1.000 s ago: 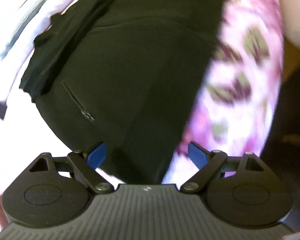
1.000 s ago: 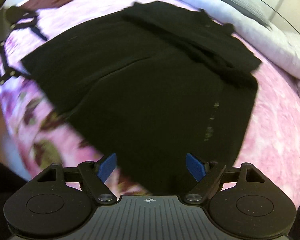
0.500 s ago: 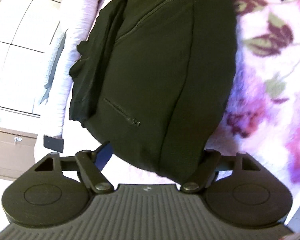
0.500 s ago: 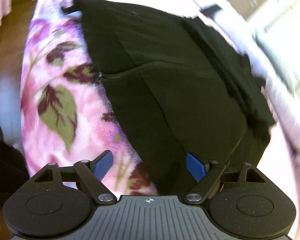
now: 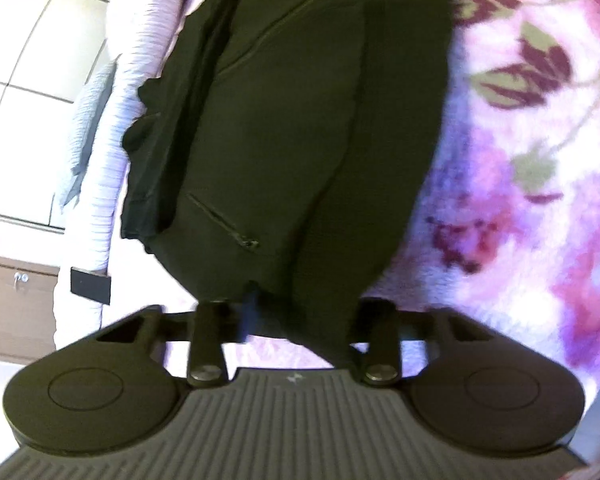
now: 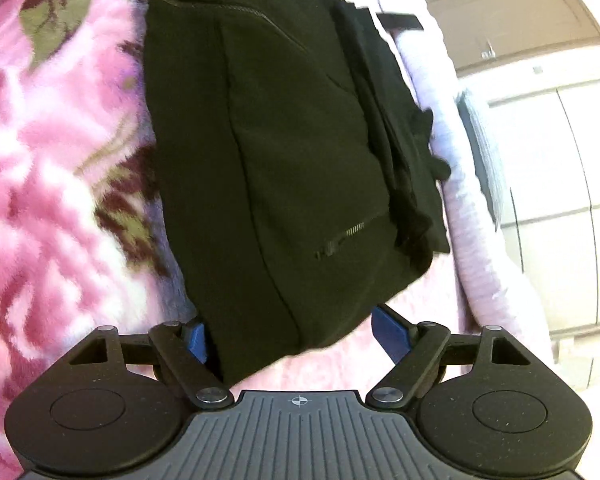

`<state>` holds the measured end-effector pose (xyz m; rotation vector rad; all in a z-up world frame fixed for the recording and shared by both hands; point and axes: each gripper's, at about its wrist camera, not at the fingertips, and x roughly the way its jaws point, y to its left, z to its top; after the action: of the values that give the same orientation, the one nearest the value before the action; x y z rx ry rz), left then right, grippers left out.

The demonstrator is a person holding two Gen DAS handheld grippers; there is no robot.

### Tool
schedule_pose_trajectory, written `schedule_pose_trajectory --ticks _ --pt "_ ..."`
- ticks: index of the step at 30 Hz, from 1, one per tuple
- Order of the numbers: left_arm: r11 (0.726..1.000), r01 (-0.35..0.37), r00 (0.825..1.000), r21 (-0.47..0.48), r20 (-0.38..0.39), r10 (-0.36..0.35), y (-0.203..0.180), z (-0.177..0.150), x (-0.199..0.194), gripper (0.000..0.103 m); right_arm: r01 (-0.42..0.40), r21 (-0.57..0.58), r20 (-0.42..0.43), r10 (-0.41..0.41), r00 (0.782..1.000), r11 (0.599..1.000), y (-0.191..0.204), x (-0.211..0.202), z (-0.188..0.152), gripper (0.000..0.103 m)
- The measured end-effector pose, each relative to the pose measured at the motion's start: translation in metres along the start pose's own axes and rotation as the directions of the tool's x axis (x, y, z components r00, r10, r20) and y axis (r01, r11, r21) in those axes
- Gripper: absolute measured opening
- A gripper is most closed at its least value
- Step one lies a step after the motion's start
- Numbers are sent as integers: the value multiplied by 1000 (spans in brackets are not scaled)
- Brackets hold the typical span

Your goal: Fold clothes

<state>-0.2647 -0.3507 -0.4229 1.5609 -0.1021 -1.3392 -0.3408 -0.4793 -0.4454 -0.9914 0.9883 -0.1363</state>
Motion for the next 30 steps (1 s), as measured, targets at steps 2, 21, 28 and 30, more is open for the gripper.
schedule_pose_trajectory --ticks 2,21,28,30 --pt "1000 14 1000 -6 -6 -14 1 1 -1 20 -13 -24 20 14 1000 1000 3 -2 6 40" --pt "977 181 983 -109 -2 -182 47 -14 -129 5 -269 90 -3 270 963 959 -46 -117 22 3" --pt "903 384 919 -191 -12 -393 20 -23 -202 5 -468 202 -28 483 875 860 -30 -212 24 3" --pt "887 397 913 -238 -2 -409 49 -23 -190 5 -479 228 -46 500 865 848 -32 -220 25 3"
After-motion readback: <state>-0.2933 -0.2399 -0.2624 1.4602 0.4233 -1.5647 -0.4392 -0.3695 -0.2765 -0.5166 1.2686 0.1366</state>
